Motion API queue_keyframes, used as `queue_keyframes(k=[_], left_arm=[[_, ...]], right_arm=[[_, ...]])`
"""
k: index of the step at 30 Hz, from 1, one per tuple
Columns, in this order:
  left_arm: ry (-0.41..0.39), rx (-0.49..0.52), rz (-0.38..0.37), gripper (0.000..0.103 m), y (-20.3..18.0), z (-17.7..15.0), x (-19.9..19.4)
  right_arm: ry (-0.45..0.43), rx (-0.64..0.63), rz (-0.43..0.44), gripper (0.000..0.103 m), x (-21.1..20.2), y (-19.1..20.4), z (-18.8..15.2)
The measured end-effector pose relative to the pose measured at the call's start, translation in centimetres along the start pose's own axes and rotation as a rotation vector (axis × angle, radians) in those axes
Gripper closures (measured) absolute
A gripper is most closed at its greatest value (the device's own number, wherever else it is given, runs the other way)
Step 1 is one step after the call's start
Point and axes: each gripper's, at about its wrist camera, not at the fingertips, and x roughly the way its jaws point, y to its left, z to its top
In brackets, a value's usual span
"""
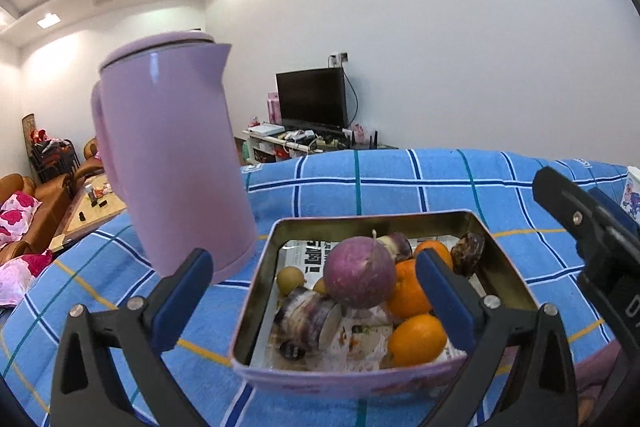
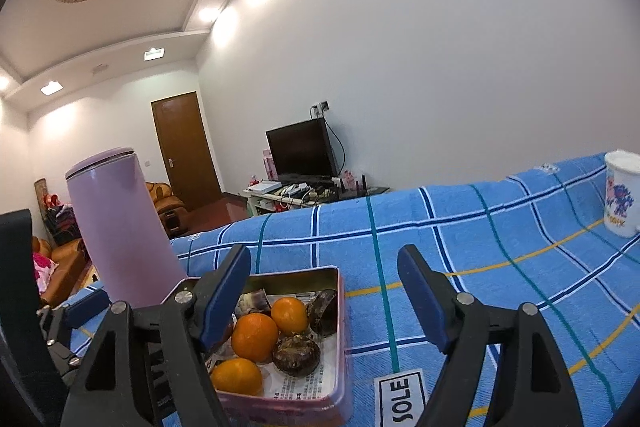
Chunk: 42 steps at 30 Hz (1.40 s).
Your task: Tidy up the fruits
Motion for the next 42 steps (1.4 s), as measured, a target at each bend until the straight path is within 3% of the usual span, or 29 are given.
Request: queue_keyframes(k=[13, 42], left_arm=[[-0.037, -0.037, 0.040, 0.000, 1.4, -0.9, -2.0], [-0.055, -0.022, 0.043, 0.000, 1.2, -1.0, -2.4]], right_arm=[[-0.071, -0.061, -0.046, 0.026, -3.7, 1.4, -0.5], [-0.071, -0.041, -0.066, 0.026, -4.3, 0.9, -0.4]])
